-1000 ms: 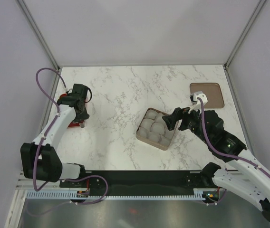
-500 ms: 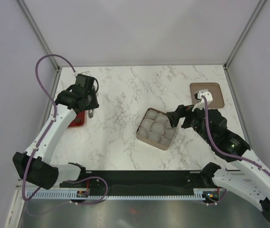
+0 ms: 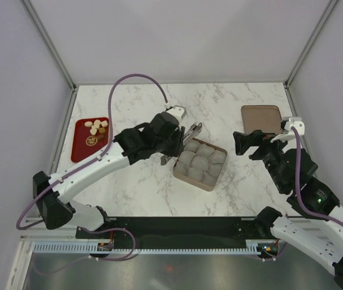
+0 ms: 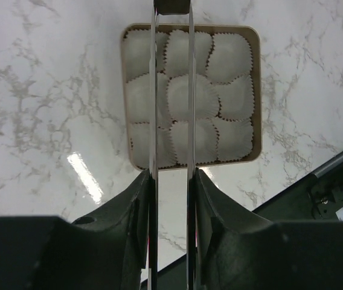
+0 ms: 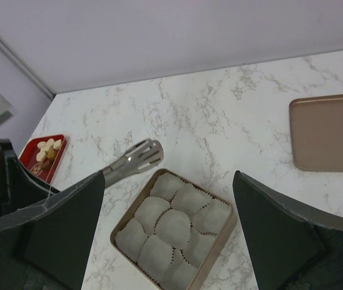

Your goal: Pack the chocolate

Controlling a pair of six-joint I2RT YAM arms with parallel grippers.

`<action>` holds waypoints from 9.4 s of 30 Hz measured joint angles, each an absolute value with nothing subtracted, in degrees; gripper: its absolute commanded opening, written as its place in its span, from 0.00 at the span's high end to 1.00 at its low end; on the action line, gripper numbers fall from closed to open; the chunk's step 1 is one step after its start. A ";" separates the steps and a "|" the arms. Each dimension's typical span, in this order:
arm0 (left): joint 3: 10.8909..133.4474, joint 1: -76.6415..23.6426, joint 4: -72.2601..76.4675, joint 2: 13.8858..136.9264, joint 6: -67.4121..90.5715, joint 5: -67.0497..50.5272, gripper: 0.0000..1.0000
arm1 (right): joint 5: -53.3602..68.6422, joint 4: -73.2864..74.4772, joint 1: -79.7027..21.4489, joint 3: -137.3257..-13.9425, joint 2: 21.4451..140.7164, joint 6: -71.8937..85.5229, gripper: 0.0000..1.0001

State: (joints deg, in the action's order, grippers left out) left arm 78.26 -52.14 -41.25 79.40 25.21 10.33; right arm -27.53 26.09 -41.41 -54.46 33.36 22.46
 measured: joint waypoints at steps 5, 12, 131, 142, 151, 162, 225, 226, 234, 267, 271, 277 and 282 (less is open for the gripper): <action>79.26 -57.71 -36.58 87.66 25.19 8.84 0.67 | -31.68 26.35 -41.41 -54.92 30.87 22.41 0.05; 82.94 -60.51 -34.33 97.60 25.19 7.31 0.68 | -33.45 26.79 -41.41 -55.22 30.87 22.24 0.05; 56.71 -9.04 -57.41 69.60 31.92 20.67 0.44 | -8.82 17.56 -41.41 -45.34 37.39 25.15 0.04; 56.34 -7.86 -55.29 70.63 31.48 19.20 0.49 | -8.82 17.54 -41.41 -45.34 37.80 25.12 0.04; 55.68 -7.66 -54.76 70.78 30.39 18.94 0.56 | -8.80 17.50 -41.41 -45.34 38.54 25.19 0.04; 56.29 -7.55 -54.78 70.78 29.54 19.35 0.63 | -8.73 17.37 -41.41 -45.34 38.85 25.34 0.05; 83.99 -58.39 -40.56 96.99 28.27 10.70 0.51 | -31.86 25.30 -41.41 -54.00 30.76 21.82 0.05; 83.99 -58.39 -40.56 96.99 28.29 10.70 0.51 | -31.86 25.30 -41.41 -54.00 30.76 21.82 0.05; 83.99 -58.61 -40.71 96.99 28.45 12.12 0.48 | -31.79 25.30 -41.41 -53.98 30.79 21.82 0.05; 67.20 -6.20 -52.03 73.25 27.20 18.59 0.44 | -17.76 22.83 -41.41 -49.52 38.17 22.79 0.05; 65.84 -5.13 -50.83 73.93 26.06 14.98 0.44 | -17.41 22.65 -41.41 -49.52 38.15 22.74 0.05; 65.10 -4.40 -48.86 76.73 25.52 13.10 0.44 | -16.86 22.17 -41.41 -49.52 38.04 22.72 0.05; 64.49 -3.25 -48.25 77.58 25.43 12.84 0.45 | -16.75 21.65 -41.41 -49.08 37.80 22.70 0.05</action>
